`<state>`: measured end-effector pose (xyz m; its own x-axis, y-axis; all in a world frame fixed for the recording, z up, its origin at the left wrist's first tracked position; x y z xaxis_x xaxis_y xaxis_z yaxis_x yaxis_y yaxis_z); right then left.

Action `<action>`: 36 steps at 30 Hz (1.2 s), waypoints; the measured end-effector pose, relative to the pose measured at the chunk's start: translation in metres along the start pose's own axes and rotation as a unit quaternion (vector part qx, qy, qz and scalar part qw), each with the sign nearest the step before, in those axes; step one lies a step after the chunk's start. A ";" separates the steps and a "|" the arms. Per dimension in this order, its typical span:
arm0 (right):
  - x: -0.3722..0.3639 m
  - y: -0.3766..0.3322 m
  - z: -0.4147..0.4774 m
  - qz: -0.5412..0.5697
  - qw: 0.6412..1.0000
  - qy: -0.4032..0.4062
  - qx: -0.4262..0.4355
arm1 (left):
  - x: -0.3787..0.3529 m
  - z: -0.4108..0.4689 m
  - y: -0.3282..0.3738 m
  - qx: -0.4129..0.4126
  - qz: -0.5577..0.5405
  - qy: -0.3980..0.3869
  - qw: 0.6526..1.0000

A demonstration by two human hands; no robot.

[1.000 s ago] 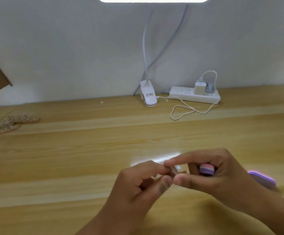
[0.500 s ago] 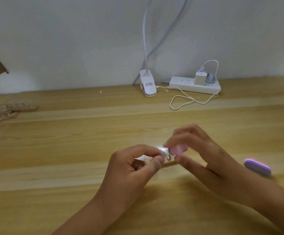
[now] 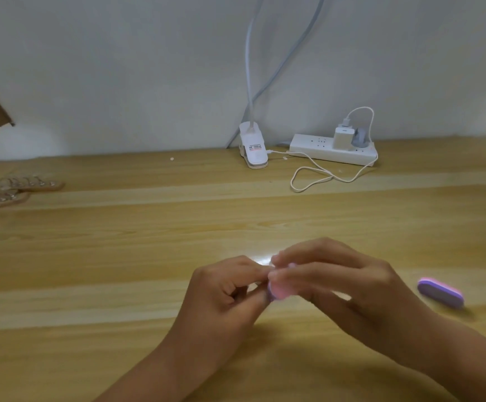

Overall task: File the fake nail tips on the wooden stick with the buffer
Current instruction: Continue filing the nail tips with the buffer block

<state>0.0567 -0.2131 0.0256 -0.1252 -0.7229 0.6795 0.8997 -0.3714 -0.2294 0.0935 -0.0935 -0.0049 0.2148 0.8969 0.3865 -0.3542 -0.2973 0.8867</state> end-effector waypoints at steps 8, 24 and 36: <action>0.002 0.002 -0.003 -0.002 1.000 0.020 0.002 | 0.001 0.002 -0.004 0.017 -0.026 0.004 1.000; 0.000 -0.002 -0.002 -0.056 0.997 0.043 0.027 | 0.006 0.005 -0.019 0.116 -0.105 0.027 0.987; 0.007 0.004 -0.005 -0.058 0.996 0.073 0.003 | 0.001 0.007 -0.021 0.119 -0.146 -0.007 0.982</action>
<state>0.0570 -0.2227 0.0264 -0.2878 -0.7528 0.5920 0.8783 -0.4539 -0.1503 0.1076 -0.0882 -0.0215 0.2884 0.9512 0.1098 -0.0543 -0.0983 0.9937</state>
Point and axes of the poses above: each hand's wrist, its own z-axis towards the middle knuckle, its own x-axis out of the back of the hand, y = z × x, the point moved 10 cm from there along z, towards the middle knuckle, and after that the axes turned 14 degrees about x, right-handed, at the moved point
